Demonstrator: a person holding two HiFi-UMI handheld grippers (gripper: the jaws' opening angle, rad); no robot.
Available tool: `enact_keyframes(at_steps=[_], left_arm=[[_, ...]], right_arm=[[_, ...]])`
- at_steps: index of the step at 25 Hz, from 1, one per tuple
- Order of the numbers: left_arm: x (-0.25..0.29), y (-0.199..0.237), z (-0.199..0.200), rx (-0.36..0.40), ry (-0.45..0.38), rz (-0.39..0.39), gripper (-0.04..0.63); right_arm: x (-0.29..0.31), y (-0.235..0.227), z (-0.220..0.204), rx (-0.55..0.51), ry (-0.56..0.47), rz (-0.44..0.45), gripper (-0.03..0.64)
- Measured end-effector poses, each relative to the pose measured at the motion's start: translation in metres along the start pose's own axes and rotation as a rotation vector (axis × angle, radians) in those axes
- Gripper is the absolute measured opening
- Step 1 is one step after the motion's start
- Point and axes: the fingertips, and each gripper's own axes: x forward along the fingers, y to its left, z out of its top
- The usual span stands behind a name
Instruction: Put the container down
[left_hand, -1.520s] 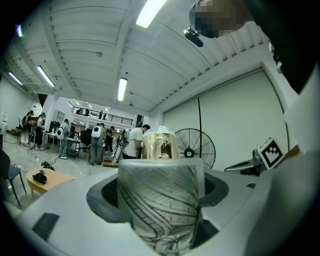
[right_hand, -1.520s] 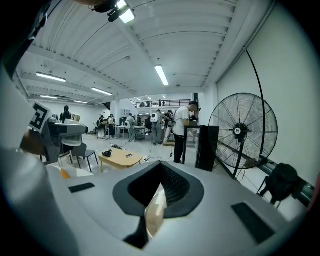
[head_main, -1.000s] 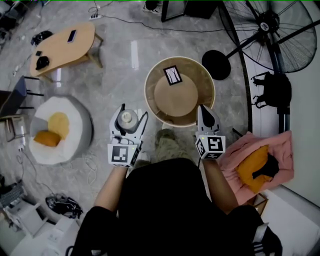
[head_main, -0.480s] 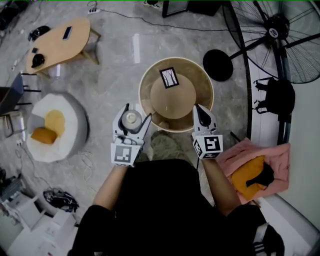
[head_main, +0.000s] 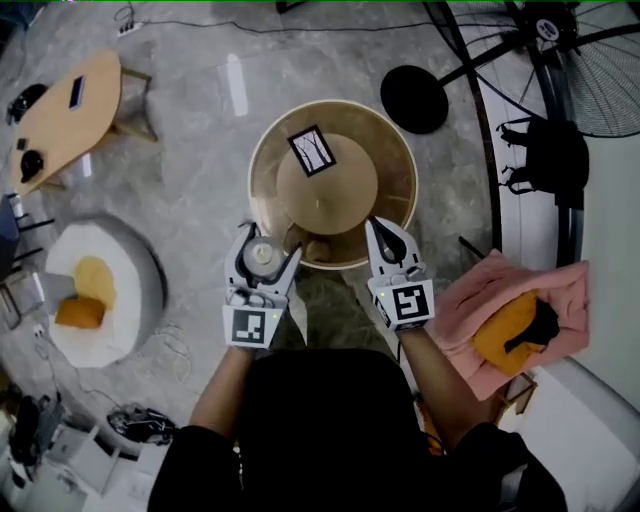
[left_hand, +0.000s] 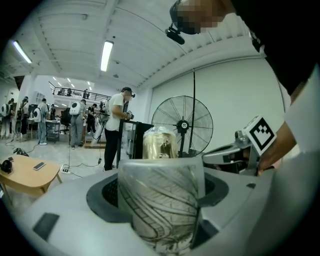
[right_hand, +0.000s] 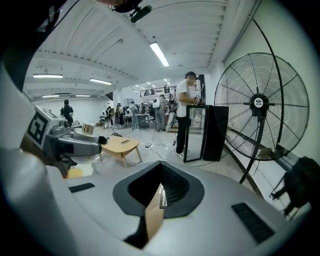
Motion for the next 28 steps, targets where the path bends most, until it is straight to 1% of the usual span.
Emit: enact_keyframes(at_steps=[2,4,6,9,12,16,20,24,26,28], left_arm=[[0.017,0.011,-0.027,-0.006,0.018,-0.013,0.353],[0.030,0.032,-0.056,-0.032,0.047,-0.003,0.353],[0.044,0.055,-0.086,-0.033,0.079,-0.004,0.353],[0.074,0.080,-0.129,0.032,0.107,-0.045,0.353],[0.105,0.094,-0.169,0.090,0.111,-0.084,0.353],[0.133,0.104,-0.225,0.127,0.126,-0.155,0.353],[0.162,0.106,-0.276,0.143,0.133,-0.206,0.353],[0.186,0.094,-0.319,0.146,0.132,-0.224,0.353],[0.194,0.089,-0.338,0.136,0.148,-0.224,0.353],[0.201,0.084,-0.350,0.123,0.159,-0.216,0.353]], right_arm=[[0.011,0.000,-0.018,0.007,0.023,-0.020,0.020],[0.029,0.007,-0.040,0.021,0.056,-0.026,0.020],[0.049,0.017,-0.061,0.042,0.082,-0.030,0.020],[0.073,0.024,-0.093,0.076,0.113,-0.048,0.020],[0.093,0.026,-0.131,0.102,0.141,-0.055,0.020],[0.122,0.037,-0.182,0.125,0.183,-0.040,0.020],[0.153,0.034,-0.218,0.116,0.192,-0.038,0.020],[0.168,0.023,-0.248,0.148,0.199,-0.058,0.020],[0.172,0.025,-0.259,0.162,0.208,-0.047,0.020],[0.177,0.027,-0.266,0.154,0.215,-0.020,0.020]])
